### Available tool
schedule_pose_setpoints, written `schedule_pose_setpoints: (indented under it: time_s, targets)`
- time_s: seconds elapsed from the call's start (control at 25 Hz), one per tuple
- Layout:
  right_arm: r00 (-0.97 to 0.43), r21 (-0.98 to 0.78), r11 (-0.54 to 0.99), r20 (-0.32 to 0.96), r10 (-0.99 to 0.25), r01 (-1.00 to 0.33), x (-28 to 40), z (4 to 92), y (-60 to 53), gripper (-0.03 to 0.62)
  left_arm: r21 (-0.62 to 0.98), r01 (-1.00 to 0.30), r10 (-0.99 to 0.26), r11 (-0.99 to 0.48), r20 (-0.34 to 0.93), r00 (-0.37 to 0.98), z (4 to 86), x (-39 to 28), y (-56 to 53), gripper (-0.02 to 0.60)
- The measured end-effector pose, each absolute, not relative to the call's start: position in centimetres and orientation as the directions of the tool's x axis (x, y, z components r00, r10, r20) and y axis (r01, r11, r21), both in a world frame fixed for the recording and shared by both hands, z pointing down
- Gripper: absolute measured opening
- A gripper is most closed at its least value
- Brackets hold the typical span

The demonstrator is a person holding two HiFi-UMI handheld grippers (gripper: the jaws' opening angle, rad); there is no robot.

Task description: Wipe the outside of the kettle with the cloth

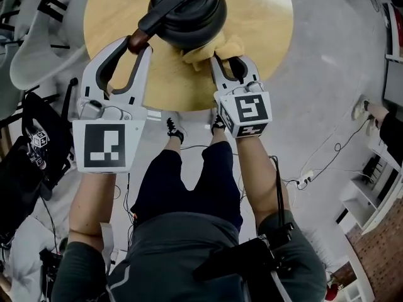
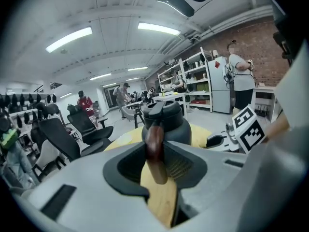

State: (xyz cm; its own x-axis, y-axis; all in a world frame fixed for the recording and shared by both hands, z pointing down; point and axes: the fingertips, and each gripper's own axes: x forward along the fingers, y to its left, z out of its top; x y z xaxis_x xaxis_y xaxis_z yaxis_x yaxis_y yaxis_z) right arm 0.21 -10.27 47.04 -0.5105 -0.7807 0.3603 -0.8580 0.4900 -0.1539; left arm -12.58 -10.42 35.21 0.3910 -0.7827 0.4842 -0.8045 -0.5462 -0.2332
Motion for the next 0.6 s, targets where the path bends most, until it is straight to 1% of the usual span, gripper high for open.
schedule_pose_setpoints:
  time_s: [0.16,0.28,0.44,0.6]
  targets:
    - [-0.512,-0.142,0.500,0.395,-0.763,-0.854,-0.5,48.0,-10.2,0.100,-0.257,-0.790,-0.775,-0.557,0.504,0.382,35.3,-13.4,-10.5,0.118]
    - [-0.522,-0.151,0.507,0.396,-0.755,-0.848,-0.4,46.7,-9.8,0.101,-0.272,-0.787,-0.775,-0.554,0.515,0.367,35.2,-14.0,-10.9,0.117]
    - [-0.539,-0.171,0.511,0.286,-0.792,-0.842,0.8,40.5,-9.1,0.100,-0.306,-0.768,-0.784,-0.563,0.493,0.378,34.7,-13.8,-11.7,0.120]
    - [-0.565,-0.127,0.551,0.147,-0.812,-0.825,0.7,32.3,-9.0,0.100,-0.319,-0.765,-0.785,-0.559,0.499,0.366,34.5,-14.1,-11.9,0.120]
